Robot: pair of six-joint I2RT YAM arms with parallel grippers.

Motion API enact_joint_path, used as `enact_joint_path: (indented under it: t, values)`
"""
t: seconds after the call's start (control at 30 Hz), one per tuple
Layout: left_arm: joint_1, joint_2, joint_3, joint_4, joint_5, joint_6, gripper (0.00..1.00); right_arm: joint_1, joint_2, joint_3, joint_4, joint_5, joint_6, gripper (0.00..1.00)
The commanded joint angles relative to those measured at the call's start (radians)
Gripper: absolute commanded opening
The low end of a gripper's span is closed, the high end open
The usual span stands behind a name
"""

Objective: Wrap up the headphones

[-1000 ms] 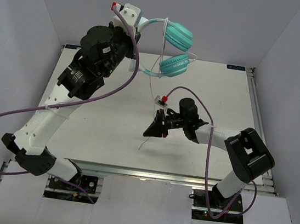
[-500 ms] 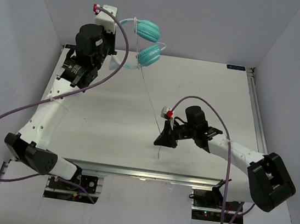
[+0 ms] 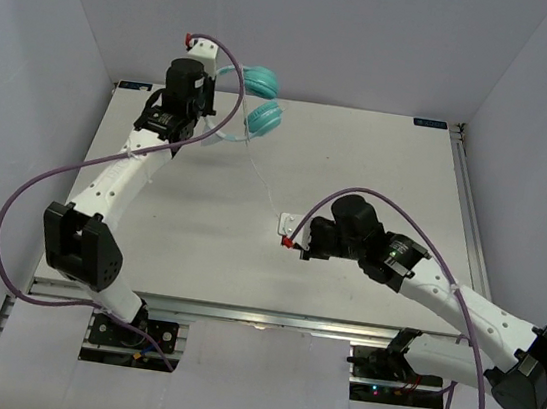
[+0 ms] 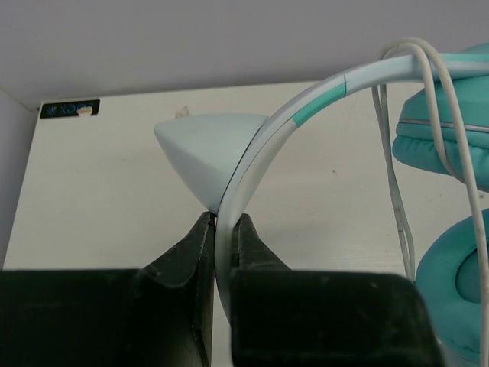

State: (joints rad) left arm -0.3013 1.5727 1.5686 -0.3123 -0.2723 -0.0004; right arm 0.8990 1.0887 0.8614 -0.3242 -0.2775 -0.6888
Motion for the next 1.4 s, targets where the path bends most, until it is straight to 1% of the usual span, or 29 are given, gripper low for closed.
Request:
enact_joint_path:
  t: [0.0,0.1,0.2,0.33,0.43,0.53,0.83,1.03,1.37]
  values:
    - [0.013,0.002,-0.062,0.107,-0.009,-0.047,0.00,0.027,0.003,0.132,-0.074,0.293,-0.247,0.08]
    - [0.013,0.026,-0.110,0.111,0.025,-0.073,0.00,0.051,0.037,0.184,-0.049,0.401,-0.330,0.08]
    - [0.009,0.033,-0.176,0.120,0.049,-0.082,0.00,0.055,0.063,0.241,-0.001,0.472,-0.392,0.08]
    - [-0.005,0.035,-0.272,0.130,0.074,-0.074,0.00,0.055,0.116,0.384,0.033,0.507,-0.428,0.08]
    - [-0.022,0.030,-0.329,0.147,0.090,-0.079,0.00,0.055,0.154,0.459,0.043,0.510,-0.431,0.08]
    - [-0.048,0.023,-0.375,0.166,0.097,-0.086,0.00,0.055,0.178,0.495,0.060,0.508,-0.427,0.08]
    - [-0.159,0.001,-0.458,0.205,0.128,-0.103,0.00,0.054,0.197,0.516,0.093,0.520,-0.420,0.08]
    - [-0.216,-0.059,-0.508,0.235,0.174,-0.124,0.00,0.042,0.192,0.502,0.101,0.512,-0.393,0.08]
    - [-0.318,-0.231,-0.611,0.251,0.266,-0.116,0.00,-0.080,0.158,0.422,0.140,0.391,-0.301,0.08]
